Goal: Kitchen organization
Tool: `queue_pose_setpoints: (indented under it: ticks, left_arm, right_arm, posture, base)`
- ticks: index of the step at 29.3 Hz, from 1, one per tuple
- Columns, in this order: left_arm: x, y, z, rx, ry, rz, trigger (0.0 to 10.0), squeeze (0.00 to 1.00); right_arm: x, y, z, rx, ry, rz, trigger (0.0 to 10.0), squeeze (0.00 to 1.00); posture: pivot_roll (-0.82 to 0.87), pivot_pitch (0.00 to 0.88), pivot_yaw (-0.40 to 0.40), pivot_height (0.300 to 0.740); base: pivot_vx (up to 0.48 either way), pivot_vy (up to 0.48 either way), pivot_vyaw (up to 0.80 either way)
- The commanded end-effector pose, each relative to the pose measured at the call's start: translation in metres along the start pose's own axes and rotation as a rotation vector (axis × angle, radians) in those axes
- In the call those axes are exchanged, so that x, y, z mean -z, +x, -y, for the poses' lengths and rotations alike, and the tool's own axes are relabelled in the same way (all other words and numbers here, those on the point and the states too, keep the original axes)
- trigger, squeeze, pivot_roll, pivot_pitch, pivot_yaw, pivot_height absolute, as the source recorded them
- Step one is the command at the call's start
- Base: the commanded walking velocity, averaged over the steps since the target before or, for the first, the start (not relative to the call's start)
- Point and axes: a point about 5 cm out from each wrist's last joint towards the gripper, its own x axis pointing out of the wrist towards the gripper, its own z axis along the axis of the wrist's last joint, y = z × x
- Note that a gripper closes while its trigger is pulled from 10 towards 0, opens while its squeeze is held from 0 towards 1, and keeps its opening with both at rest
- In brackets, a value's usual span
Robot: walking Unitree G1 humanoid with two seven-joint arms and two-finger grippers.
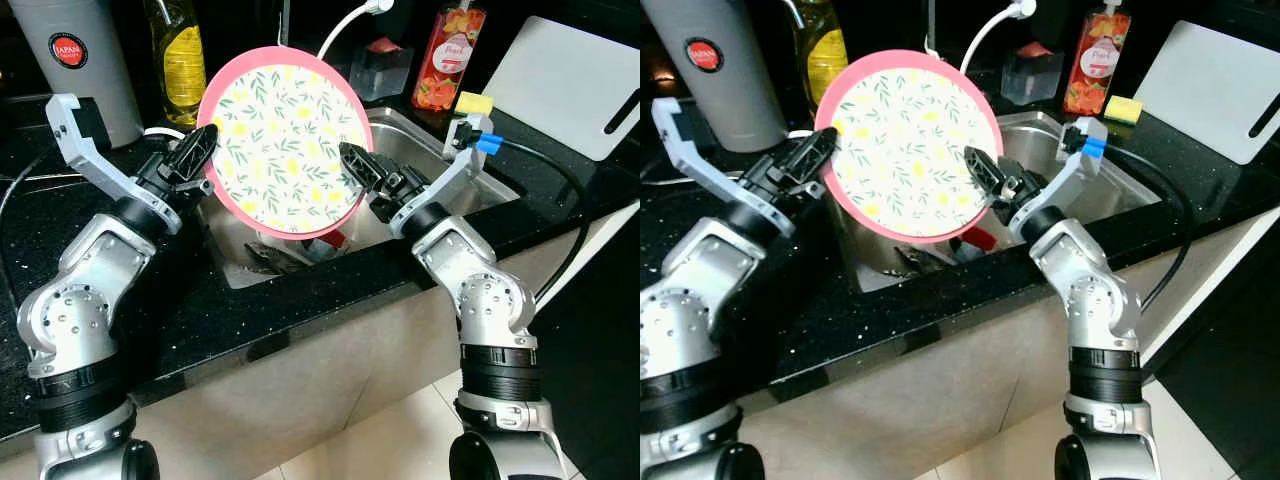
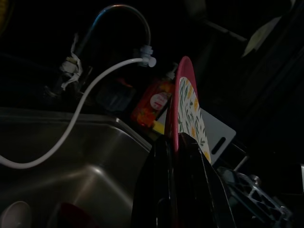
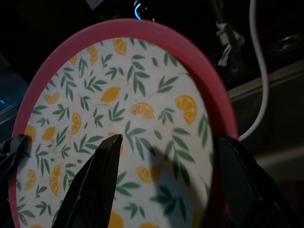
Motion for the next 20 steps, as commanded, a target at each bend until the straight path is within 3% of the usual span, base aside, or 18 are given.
queue_pose_setpoints:
  ticks: [1,11,12,13,14,20]
  left_arm:
    - [-0.0054,-0.0008,0.0102,0.071,0.015,0.012,10.0,0.00]
    - [-0.0041,0.0001,0.0143,0.099,0.003,0.003,10.0,0.00]
    - [-0.0033,0.0007,0.0135,0.091,0.001,0.000,10.0,0.00]
    - [-0.0028,0.0011,0.0130,0.086,0.000,-0.002,10.0,0.00]
    - [-0.0019,0.0018,0.0124,0.079,-0.002,-0.006,10.0,0.00]
    - [0.0004,0.0027,0.0116,0.068,-0.005,-0.015,10.0,0.00]
  right_arm:
    - [0.0042,0.0000,0.0011,-0.006,0.022,-0.028,10.0,0.00]
    - [0.0034,-0.0021,-0.0068,-0.093,0.134,-0.027,10.0,0.00]
    - [0.0025,-0.0021,-0.0062,-0.090,0.135,-0.024,6.6,0.00]
    - [0.0021,-0.0020,-0.0057,-0.086,0.133,-0.024,6.6,0.00]
    - [0.0023,-0.0020,-0.0051,-0.082,0.131,-0.029,0.0,0.00]
    - [0.0055,-0.0028,-0.0065,-0.097,0.147,-0.055,0.0,0.00]
  posture:
    - [-0.10,0.146,-0.051,0.740]
    - [-0.10,0.144,-0.049,0.740]
    - [-0.10,0.142,-0.048,0.740]
    - [-0.10,0.142,-0.048,0.740]
    - [-0.10,0.142,-0.048,0.740]
    - [-0.10,0.141,-0.047,0.740]
  base:
    - [0.000,0.000,0.00]
    - [0.000,0.000,0.00]
    - [0.000,0.000,0.00]
    - [0.000,0.000,0.00]
    - [0.000,0.000,0.00]
    - [0.000,0.000,0.00]
